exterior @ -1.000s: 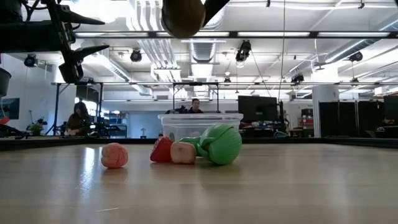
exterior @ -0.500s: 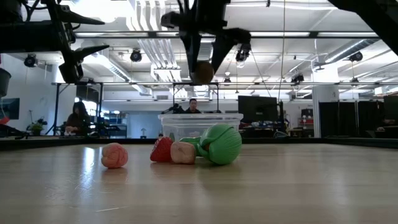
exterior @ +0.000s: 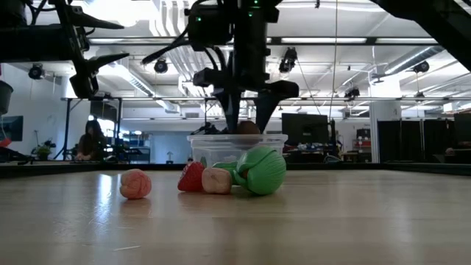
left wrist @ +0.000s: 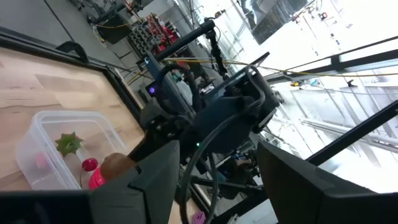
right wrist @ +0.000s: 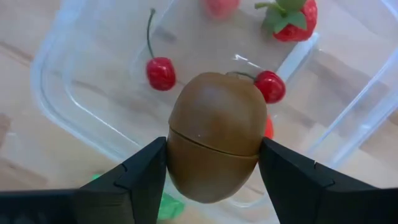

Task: Pick and placing Produce into tupperware
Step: Put the brown kiwi into the transparent bin, then put the green corn into the transparent bin

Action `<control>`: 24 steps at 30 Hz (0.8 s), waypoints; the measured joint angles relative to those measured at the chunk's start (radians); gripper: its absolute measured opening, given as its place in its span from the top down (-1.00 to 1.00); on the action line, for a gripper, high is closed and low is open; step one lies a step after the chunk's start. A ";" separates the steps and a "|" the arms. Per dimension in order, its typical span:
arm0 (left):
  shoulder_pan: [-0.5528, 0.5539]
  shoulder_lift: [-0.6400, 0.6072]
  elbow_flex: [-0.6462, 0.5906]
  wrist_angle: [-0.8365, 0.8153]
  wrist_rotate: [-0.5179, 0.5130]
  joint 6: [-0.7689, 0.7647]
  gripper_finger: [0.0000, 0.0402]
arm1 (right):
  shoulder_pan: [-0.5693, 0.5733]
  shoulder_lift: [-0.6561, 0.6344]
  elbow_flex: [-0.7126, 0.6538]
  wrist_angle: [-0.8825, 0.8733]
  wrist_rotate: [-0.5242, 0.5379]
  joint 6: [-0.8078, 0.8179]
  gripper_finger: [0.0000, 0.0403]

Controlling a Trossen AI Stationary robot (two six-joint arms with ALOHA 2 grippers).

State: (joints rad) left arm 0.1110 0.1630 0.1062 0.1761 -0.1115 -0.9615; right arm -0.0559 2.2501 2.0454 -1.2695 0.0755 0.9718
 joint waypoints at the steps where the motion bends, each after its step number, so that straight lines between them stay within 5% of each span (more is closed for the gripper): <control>1: 0.000 0.000 0.000 0.000 0.000 0.000 0.00 | -0.002 0.000 -0.001 0.006 0.006 -0.001 -0.16; 18: 0.000 0.000 0.000 0.000 0.000 0.000 0.00 | 0.003 -0.036 0.011 0.031 0.129 -0.108 -0.49; 24: 0.000 0.000 0.001 0.000 0.000 0.000 0.00 | 0.084 -0.108 0.011 -0.091 0.125 0.057 -0.42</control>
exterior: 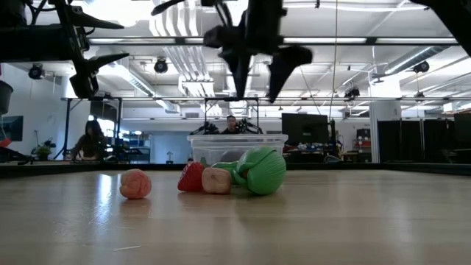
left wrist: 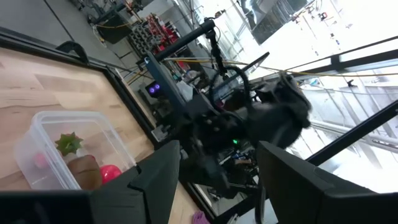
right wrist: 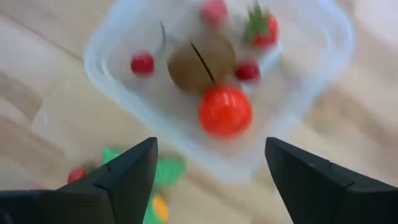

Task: Pick and placing Produce into tupperware
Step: Put the green corn into the transparent bin

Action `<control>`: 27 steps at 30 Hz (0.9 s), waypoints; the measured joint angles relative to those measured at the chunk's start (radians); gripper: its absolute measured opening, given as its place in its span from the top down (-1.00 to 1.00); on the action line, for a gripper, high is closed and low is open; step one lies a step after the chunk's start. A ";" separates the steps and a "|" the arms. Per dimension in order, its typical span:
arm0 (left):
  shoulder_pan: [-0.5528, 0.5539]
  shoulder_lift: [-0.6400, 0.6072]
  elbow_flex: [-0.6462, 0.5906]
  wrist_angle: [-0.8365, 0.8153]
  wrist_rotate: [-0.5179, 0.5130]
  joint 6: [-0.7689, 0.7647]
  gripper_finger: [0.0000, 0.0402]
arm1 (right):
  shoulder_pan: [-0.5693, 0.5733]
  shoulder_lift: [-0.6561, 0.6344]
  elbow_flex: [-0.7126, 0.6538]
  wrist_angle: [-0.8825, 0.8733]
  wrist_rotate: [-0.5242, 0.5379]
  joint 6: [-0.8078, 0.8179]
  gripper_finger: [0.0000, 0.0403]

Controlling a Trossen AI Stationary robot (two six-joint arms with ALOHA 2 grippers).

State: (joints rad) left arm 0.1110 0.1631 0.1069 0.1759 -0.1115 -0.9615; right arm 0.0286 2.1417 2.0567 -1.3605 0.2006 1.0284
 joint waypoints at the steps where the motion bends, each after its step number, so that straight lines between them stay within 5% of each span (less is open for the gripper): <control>1: 0.000 0.000 0.000 0.000 0.000 0.000 0.00 | 0.016 -0.009 0.000 -0.029 -0.013 0.050 -0.42; 13: 0.000 0.000 0.001 0.000 0.000 0.000 0.00 | 0.259 0.019 -0.004 -0.058 -0.042 0.737 -0.42; 27: 0.000 0.000 0.001 0.000 0.000 0.000 0.00 | 0.356 0.073 -0.009 -0.049 -0.042 0.988 -0.37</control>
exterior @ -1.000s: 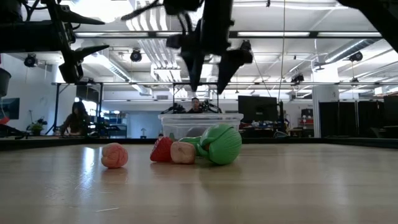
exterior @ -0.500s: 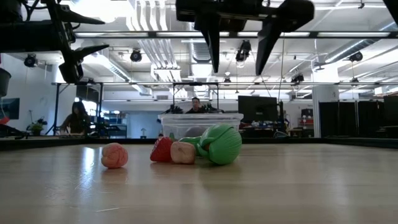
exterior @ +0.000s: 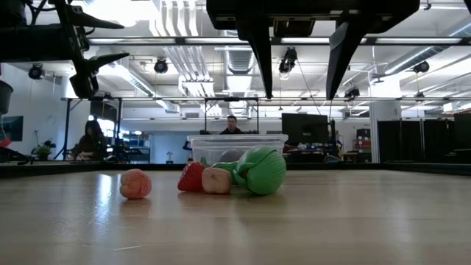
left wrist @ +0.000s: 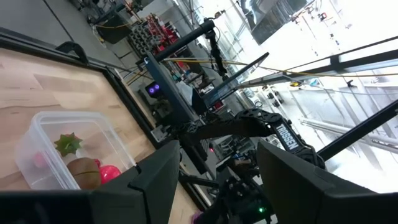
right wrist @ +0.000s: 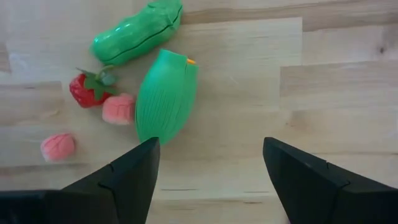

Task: Pick and placing Produce into tupperware
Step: Put the green corn into the transparent bin

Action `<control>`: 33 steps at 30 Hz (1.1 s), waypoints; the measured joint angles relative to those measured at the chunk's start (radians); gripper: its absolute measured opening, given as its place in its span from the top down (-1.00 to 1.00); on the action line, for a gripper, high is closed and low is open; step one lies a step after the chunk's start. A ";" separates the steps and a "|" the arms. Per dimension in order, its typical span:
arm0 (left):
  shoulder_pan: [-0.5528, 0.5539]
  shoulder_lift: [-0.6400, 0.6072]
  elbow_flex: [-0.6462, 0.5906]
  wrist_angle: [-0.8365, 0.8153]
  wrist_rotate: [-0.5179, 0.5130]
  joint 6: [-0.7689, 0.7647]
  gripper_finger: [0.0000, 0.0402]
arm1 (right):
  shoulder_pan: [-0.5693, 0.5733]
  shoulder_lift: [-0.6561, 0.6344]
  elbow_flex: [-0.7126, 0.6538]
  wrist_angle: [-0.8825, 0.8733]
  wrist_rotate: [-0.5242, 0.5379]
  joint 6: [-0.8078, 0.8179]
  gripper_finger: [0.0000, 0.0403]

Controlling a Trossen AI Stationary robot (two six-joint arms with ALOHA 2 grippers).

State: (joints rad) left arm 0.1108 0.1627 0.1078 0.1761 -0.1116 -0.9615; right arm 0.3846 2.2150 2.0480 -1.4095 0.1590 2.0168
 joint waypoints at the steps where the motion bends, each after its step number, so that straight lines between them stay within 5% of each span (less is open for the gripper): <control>1: 0.000 0.000 0.000 0.000 0.000 0.000 0.00 | -0.004 0.000 0.000 0.000 0.000 0.001 -0.36; 21: 0.000 0.000 0.000 0.000 0.000 0.000 0.00 | -0.006 0.002 -0.163 0.226 0.031 0.104 -0.51; 33: 0.000 0.000 0.000 0.000 0.000 0.000 0.00 | -0.048 0.002 -0.236 0.389 0.000 0.026 -0.51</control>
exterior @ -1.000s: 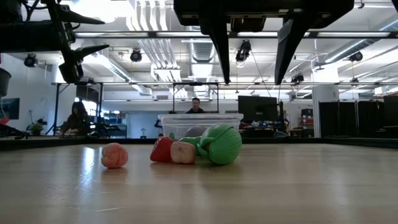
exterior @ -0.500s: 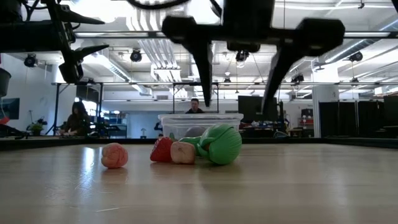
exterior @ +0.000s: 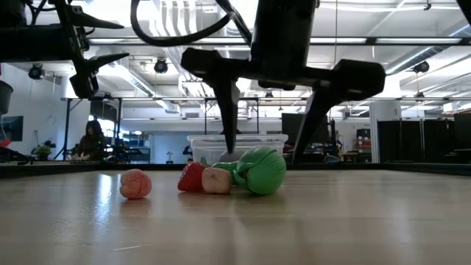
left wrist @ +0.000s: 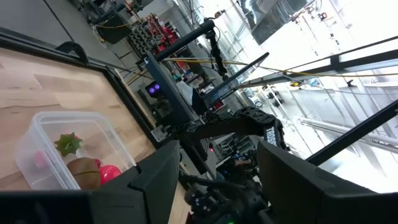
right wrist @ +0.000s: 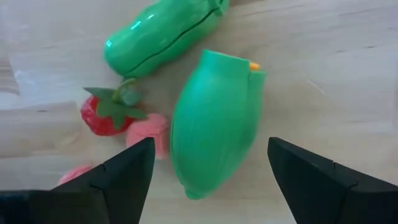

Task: Pick and placing Produce into tupperware
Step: Put the green corn into the transparent bin

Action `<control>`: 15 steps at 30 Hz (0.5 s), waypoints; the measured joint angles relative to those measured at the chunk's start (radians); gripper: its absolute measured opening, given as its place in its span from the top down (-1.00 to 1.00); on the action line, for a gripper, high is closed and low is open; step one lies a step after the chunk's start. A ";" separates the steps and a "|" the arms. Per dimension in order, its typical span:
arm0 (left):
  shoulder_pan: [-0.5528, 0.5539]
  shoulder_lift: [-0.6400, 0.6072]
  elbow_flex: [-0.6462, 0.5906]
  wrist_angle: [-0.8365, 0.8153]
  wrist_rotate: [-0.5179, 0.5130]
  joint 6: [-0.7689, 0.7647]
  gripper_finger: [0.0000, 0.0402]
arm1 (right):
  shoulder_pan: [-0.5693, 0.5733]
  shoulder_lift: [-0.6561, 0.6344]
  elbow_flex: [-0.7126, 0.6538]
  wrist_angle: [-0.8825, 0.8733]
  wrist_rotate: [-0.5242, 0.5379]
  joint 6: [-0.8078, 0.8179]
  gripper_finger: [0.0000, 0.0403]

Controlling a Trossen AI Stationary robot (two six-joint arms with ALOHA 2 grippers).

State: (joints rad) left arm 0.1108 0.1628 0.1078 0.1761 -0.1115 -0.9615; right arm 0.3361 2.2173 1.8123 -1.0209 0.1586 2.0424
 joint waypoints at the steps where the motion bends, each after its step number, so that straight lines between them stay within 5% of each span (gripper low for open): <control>1: 0.000 0.000 0.000 0.000 0.000 0.000 0.00 | -0.001 -0.001 -0.001 -0.003 0.000 0.000 -0.50; 15: 0.000 0.000 0.000 0.000 0.000 0.000 0.00 | -0.038 -0.001 -0.079 0.097 -0.008 -0.063 -0.48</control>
State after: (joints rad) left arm 0.1112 0.1627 0.1078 0.1759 -0.1116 -0.9615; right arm 0.2980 2.2166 1.7335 -0.9241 0.1505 1.9799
